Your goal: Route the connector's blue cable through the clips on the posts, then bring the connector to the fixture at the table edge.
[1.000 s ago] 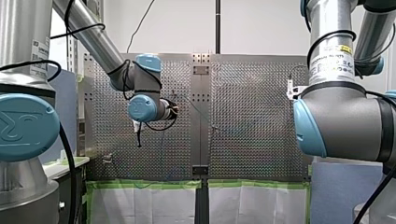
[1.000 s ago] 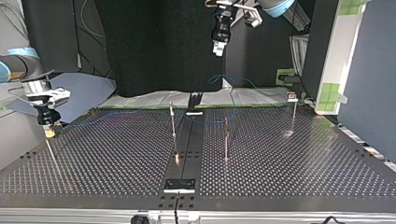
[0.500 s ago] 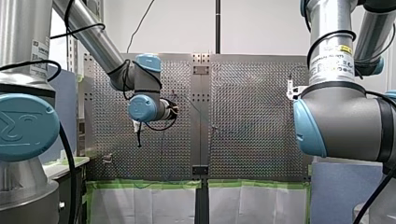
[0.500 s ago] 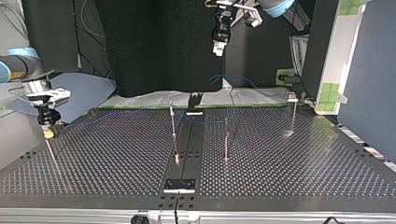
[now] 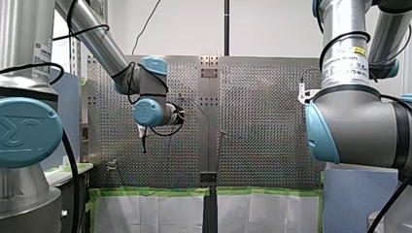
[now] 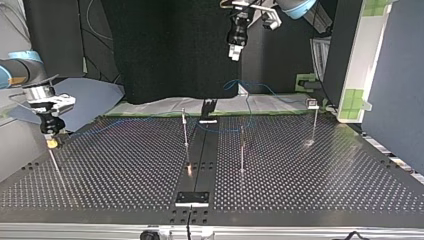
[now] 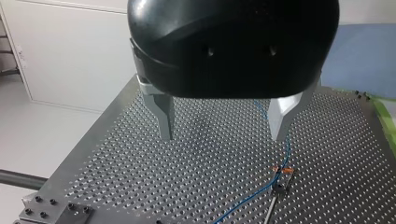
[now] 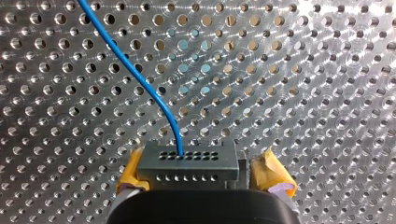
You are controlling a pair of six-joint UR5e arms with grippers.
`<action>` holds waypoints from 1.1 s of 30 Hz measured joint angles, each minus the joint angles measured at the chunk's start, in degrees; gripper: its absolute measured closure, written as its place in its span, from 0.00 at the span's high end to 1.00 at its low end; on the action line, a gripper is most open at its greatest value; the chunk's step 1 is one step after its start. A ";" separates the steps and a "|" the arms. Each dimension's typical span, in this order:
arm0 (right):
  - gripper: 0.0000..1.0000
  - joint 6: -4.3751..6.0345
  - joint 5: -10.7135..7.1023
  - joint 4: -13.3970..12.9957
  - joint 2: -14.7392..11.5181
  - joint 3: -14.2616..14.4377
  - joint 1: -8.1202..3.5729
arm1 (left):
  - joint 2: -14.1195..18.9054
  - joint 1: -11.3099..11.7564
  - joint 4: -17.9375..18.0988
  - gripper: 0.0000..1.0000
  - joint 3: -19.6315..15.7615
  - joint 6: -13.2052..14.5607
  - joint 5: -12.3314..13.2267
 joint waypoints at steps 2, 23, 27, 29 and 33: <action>1.00 0.00 0.00 0.00 0.00 0.00 0.00 | 0.00 0.10 -0.03 1.00 0.00 0.06 -0.05; 1.00 0.00 0.00 0.00 0.00 0.00 0.00 | 0.01 0.47 0.78 1.00 0.07 0.94 -0.58; 1.00 0.00 0.00 0.00 0.00 0.00 0.00 | 0.01 0.47 0.78 1.00 0.07 0.94 -0.58; 1.00 0.00 0.00 0.00 0.00 0.00 0.00 | 0.01 0.47 0.78 1.00 0.07 0.94 -0.58; 1.00 0.00 0.00 0.00 0.00 0.00 0.00 | 0.01 0.47 0.78 1.00 0.07 0.94 -0.58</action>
